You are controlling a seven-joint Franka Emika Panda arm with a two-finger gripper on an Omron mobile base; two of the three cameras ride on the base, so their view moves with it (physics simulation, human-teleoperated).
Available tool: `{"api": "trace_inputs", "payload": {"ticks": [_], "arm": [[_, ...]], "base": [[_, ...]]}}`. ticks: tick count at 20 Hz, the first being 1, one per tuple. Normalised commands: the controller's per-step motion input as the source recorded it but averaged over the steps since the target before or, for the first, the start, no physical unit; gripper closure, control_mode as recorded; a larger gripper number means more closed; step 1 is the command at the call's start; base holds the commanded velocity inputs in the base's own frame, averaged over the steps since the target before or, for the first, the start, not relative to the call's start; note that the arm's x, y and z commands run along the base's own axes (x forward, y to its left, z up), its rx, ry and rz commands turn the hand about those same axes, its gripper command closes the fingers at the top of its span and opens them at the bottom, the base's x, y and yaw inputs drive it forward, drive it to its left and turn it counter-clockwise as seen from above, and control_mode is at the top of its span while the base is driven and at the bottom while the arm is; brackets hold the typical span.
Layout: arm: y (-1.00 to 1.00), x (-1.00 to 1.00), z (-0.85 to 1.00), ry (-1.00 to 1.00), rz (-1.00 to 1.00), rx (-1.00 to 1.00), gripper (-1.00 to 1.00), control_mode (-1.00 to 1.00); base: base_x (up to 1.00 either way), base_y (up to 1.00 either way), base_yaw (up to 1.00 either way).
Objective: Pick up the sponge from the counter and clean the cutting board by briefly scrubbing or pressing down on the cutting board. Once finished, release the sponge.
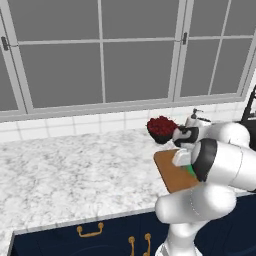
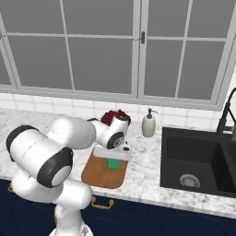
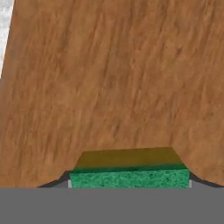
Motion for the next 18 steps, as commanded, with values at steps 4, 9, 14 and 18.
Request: {"api": "trace_inputs", "payload": {"ticks": [4, 9, 14, 18], "arm": [[0.69, -0.21, -0.01, 0.0, -0.03, 0.0, 1.0, -1.0], [0.6, -0.23, -0.04, 0.0, 0.0, -0.01, 1.0, -1.0], [0.46, -0.17, -0.12, 0.01, 0.0, -0.04, 1.0, -1.0], [0.11, -0.54, -0.17, 0.0, 0.03, 0.0, 1.0, -1.0]], "base": [[0.0, 0.0, 0.0], [0.0, 0.0, 0.0], [0.0, 0.0, 0.0], [0.0, 0.0, 0.0]]}}
